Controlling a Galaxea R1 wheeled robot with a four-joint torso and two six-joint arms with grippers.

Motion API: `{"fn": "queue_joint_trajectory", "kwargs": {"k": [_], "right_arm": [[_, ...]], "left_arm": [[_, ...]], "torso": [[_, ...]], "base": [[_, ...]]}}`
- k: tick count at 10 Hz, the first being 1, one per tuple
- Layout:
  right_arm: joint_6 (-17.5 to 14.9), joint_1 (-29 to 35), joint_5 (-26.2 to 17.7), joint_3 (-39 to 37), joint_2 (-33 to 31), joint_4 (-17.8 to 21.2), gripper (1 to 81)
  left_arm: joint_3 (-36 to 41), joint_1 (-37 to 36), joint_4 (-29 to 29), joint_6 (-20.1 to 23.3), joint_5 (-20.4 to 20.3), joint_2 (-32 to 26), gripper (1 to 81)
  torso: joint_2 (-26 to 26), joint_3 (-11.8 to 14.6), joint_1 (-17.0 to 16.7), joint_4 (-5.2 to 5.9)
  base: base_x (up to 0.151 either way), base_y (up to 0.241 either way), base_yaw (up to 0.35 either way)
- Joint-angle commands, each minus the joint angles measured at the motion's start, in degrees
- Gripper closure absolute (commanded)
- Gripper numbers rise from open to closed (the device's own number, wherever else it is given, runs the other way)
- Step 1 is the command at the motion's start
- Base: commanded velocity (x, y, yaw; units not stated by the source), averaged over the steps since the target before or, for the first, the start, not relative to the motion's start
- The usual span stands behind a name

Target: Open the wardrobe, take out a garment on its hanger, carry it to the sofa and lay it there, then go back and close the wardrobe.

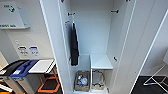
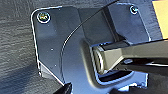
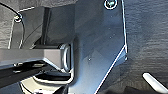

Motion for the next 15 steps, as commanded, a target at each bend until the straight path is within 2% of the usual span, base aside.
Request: {"fn": "queue_joint_trajectory", "kwargs": {"k": [1,13,15], "right_arm": [[-0.1,1.4,-3.3,0.0,0.0,0.1,1.0],[-0.3,1.0,-3.8,-0.4,1.5,0.0,1.0],[-0.3,1.0,-3.8,-0.4,1.8,0.0,1.0]], "left_arm": [[0.0,-2.0,0.8,0.0,2.6,-0.1,1.0],[0.0,-1.5,0.2,-0.3,2.7,-0.2,1.0],[0.0,-1.5,0.1,-0.3,2.6,-0.2,1.0]], "torso": [[0.0,0.0,0.0,0.0],[0.0,0.0,0.0,0.0],[0.0,0.0,0.0,0.0]], "base": [[0.0,0.0,0.128],[0.0,-0.009,0.02],[0.112,0.0,0.0]]}}
